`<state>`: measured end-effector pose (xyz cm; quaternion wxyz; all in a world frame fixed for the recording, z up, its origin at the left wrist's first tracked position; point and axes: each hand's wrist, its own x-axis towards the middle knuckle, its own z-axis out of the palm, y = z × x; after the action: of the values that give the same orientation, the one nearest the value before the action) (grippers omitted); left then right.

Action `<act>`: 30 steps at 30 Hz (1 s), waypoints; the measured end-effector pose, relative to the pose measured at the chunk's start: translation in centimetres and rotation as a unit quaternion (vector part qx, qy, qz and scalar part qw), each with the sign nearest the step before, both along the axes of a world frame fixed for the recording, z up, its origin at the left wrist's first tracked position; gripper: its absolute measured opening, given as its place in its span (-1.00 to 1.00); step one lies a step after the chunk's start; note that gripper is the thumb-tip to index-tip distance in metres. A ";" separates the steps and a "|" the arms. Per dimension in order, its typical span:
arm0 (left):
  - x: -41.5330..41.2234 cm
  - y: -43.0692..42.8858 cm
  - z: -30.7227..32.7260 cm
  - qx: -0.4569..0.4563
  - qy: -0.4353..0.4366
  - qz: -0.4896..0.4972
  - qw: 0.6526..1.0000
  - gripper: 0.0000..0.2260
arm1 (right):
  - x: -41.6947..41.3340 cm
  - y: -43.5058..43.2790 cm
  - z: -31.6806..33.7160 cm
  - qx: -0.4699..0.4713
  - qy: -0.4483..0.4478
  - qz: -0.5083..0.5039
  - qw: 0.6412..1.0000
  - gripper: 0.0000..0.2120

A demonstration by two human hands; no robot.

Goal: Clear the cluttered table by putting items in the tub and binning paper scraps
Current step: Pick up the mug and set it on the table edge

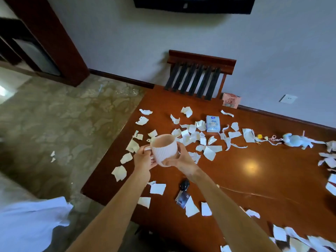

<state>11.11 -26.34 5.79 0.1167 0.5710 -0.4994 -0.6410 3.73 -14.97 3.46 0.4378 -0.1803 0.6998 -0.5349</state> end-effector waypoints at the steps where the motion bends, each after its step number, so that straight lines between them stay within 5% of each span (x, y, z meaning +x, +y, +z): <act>1: 0.2 -1.5 -0.2 -0.010 0.005 0.006 1.000 -0.76 | 0.3 -1.5 -0.1 0.007 0.013 0.008 1.000 -0.22; 8: 0.9 -13.1 -3.0 -0.071 -0.037 0.017 0.997 -0.73 | 3.1 -13.1 -0.9 0.062 0.105 -0.005 0.992 -0.11; 16: 2.1 -22.5 -5.7 -0.036 0.072 0.067 0.995 -0.69 | 4.7 -22.5 -2.2 0.065 0.088 0.009 0.994 -0.21; 30: 0.3 -24.7 -10.2 0.018 0.108 -0.017 0.994 -0.82 | 3.9 -24.0 -5.7 0.125 0.131 -0.012 0.983 -0.30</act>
<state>11.43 -51.04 -4.37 0.1489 0.4914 -0.4822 -0.7098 7.66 -39.01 -2.25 0.3547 -0.1841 0.8145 -0.4206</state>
